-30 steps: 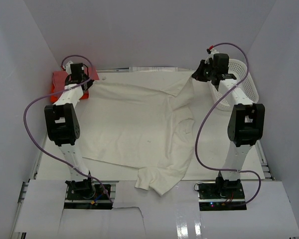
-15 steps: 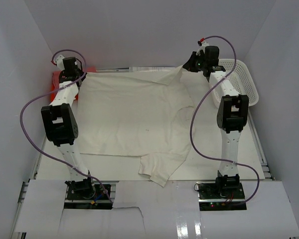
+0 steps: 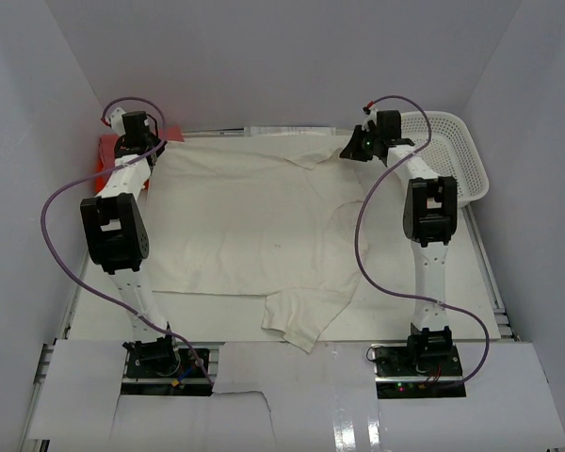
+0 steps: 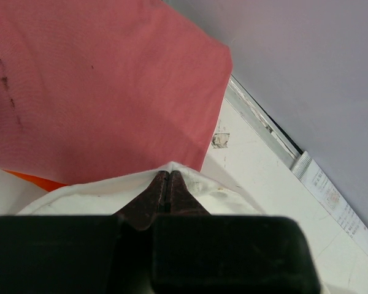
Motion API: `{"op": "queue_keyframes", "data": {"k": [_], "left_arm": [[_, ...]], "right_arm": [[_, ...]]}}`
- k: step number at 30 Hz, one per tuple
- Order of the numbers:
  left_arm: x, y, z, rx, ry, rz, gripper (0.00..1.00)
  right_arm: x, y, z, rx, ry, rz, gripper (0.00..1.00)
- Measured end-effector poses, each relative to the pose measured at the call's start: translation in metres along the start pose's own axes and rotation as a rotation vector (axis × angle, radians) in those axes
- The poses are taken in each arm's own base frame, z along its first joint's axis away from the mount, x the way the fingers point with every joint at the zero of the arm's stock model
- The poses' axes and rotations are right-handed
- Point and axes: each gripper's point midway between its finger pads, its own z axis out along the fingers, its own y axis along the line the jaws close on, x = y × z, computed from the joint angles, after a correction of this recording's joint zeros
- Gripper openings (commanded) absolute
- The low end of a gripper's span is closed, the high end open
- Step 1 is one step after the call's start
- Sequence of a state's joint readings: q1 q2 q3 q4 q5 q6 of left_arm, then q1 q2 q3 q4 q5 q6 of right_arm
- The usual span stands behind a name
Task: Fold and stack the t-shirts
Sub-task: Flatten out the tshirt
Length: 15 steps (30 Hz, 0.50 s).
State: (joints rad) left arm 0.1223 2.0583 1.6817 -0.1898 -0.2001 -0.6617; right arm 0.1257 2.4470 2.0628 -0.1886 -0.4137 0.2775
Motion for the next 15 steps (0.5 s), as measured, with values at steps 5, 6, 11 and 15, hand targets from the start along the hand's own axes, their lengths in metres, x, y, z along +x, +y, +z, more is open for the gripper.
{"op": "queue_keyframes", "data": {"k": [5, 6, 11, 15], "left_arm": [[0.001, 0.0, 0.001, 0.002, -0.001, 0.004, 0.0], [0.001, 0.0, 0.001, 0.002, -0.001, 0.007, 0.0], [0.003, -0.004, 0.0, 0.011, -0.003, 0.019, 0.0], [0.009, -0.007, 0.0, 0.016, -0.003, 0.035, 0.0]], "right_arm": [[0.02, 0.003, 0.004, 0.003, 0.054, 0.018, 0.08], [0.021, 0.005, 0.005, 0.002, 0.062, 0.018, 0.08], [0.03, 0.011, 0.007, 0.017, 0.094, 0.021, 0.08], [0.043, 0.01, 0.007, 0.054, 0.136, 0.034, 0.08]]}}
